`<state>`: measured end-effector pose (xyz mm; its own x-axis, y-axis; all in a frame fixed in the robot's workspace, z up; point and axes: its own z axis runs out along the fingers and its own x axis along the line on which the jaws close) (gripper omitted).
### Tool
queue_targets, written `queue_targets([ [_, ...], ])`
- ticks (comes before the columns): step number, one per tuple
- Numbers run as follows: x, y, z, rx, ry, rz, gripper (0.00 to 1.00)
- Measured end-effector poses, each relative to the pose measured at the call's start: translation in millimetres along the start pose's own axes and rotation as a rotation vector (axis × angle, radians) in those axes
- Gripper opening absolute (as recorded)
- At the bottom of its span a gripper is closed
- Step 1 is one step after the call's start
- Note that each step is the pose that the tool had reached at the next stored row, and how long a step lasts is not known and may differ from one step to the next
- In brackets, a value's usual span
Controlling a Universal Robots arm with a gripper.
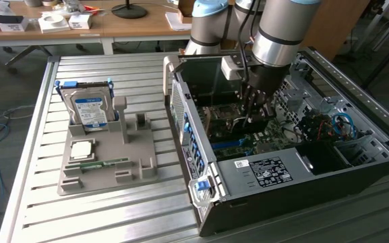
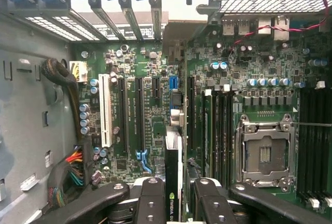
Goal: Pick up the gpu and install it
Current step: 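Insert the gpu into the slot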
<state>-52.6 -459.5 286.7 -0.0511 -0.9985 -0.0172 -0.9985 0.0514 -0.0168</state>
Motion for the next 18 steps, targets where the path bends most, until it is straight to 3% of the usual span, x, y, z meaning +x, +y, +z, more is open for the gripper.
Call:
queue_targets([
  [18,1.8,4.7,4.2,0.0000,0.0000,0.000,0.26],
])
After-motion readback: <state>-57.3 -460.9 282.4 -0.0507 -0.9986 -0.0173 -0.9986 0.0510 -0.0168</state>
